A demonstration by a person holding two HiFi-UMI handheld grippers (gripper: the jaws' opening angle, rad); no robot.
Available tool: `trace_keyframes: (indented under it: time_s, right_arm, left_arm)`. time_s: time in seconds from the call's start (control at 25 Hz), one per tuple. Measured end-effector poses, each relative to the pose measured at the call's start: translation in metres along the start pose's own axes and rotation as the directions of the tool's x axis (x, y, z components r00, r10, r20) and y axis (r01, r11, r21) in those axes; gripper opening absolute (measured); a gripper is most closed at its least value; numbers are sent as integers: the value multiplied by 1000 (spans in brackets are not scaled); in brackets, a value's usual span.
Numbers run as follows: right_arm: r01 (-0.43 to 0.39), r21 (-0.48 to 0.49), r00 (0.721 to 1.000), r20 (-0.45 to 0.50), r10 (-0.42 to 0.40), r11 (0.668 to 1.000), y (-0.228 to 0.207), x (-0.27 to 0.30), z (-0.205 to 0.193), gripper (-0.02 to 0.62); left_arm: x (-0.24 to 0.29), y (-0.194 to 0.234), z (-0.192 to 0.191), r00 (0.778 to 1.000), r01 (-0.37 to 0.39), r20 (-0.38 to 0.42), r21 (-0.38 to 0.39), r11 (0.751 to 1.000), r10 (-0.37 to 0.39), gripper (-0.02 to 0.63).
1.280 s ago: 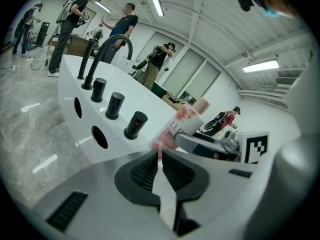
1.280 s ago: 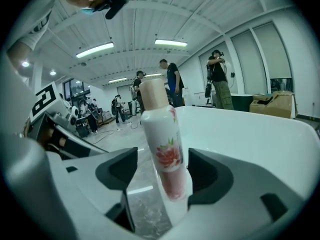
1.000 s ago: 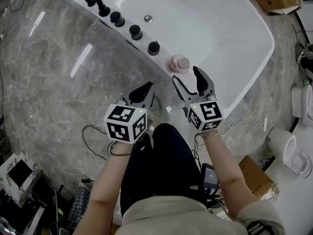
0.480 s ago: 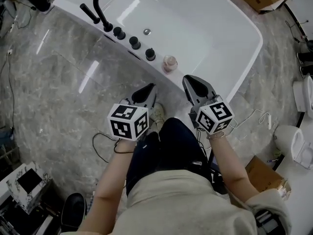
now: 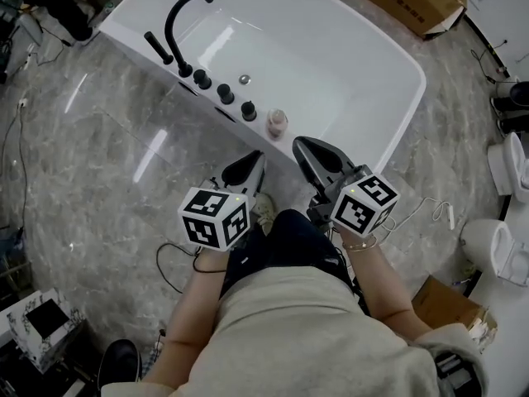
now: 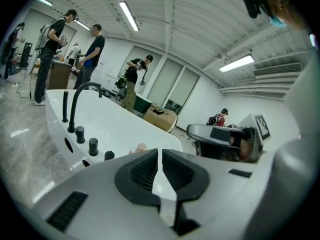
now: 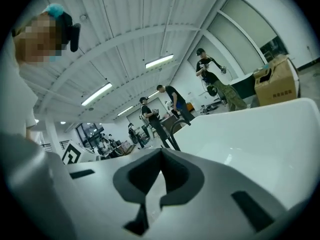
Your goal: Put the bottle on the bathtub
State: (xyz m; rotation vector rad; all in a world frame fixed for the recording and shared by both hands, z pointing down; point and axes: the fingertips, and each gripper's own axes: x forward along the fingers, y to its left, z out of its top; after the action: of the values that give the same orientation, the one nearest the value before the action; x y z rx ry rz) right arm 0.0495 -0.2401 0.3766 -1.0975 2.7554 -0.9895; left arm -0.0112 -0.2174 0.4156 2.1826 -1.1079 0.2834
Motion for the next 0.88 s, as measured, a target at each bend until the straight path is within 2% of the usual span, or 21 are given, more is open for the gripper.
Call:
trace_keyframes:
  time_s: [0.12,0.28,0.44,0.64,0.88]
  right_arm:
    - [38,-68,999,-20,-40,997,16,-1,3,-2]
    - [-33,-181,998,-56,24,983,47,-2,2,-2]
    - [-64,-198,996,-77,49,978,64,0,1,-2]
    - [-37,-314,994,-112,1,949,71,5,-7,-2]
    - [14,-359,994,-94,-51,933,68,8,-4,-2]
  left_arm:
    - [-10,-9,6,1000,2,11,25,1000,-2,26]
    - [-19,-11,9,1000,-12,21,36,999,11,26]
    - [-30,-10,13,999,-24,33,61,998,22,24]
    - [-38,-11,21,997,-47,69,91,995,41,23]
    - [-36,-13,21,997,-57,59,124,991,50,23]
